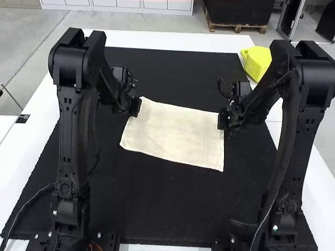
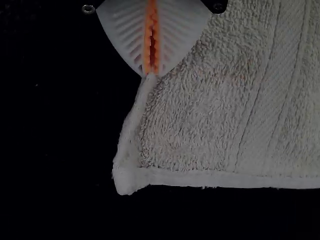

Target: Fold the towel.

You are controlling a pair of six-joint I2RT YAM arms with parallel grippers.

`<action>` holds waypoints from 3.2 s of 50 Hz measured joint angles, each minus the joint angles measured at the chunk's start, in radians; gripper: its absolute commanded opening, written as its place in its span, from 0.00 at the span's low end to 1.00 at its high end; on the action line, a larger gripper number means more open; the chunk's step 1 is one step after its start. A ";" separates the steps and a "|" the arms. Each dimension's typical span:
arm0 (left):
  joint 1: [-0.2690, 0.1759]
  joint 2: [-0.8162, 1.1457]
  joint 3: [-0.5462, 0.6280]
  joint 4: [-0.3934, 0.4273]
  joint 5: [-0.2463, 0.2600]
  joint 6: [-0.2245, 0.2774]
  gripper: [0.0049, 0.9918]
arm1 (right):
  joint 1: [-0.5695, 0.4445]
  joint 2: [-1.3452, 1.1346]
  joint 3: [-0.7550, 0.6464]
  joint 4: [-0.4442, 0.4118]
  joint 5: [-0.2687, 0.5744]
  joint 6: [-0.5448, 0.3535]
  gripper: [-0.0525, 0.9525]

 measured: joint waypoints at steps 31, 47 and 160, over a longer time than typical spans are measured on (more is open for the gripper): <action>0.037 -0.025 0.000 -0.020 0.036 -0.001 0.02 | -0.037 -0.121 -0.005 -0.068 -0.067 0.003 0.02; 0.038 -0.102 -0.001 -0.057 0.037 -0.008 0.02 | -0.048 -0.177 -0.050 -0.149 -0.113 0.003 0.02; 0.071 -0.658 -0.504 -0.183 0.027 -0.003 0.02 | -0.056 -0.797 -0.256 -0.645 -0.261 -0.010 0.02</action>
